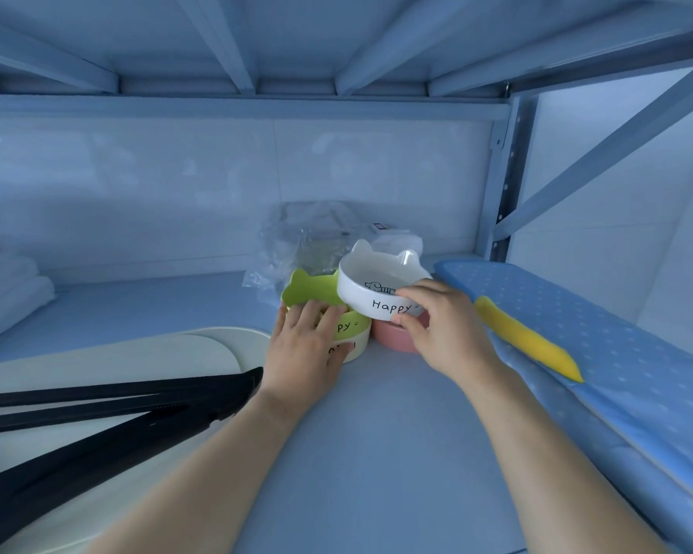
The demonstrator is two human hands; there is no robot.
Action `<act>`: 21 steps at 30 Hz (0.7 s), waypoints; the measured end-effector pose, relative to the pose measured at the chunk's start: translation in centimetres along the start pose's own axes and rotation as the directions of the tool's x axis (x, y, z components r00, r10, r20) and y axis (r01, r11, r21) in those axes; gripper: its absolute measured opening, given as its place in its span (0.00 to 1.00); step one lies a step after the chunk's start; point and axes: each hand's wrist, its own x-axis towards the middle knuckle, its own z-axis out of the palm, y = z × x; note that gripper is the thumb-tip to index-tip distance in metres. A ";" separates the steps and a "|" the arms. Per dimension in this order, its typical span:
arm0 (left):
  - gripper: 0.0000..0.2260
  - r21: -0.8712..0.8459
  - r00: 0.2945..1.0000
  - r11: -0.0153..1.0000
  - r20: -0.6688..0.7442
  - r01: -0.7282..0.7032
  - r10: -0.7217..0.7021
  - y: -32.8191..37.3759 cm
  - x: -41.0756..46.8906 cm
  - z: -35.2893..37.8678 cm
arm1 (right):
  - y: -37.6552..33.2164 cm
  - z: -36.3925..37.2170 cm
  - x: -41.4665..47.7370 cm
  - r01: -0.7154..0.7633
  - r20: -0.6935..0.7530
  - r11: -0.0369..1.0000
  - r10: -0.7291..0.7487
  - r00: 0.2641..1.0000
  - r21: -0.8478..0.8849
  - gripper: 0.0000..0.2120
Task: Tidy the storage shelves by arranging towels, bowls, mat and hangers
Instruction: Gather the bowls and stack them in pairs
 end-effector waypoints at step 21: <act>0.26 0.095 0.999 0.995 -0.028 -0.023 0.025 0.8 0.0 0.0 | 1.6 -1.4 -1.3 -0.029 -0.027 0.999 0.028 0.999 -0.023 0.13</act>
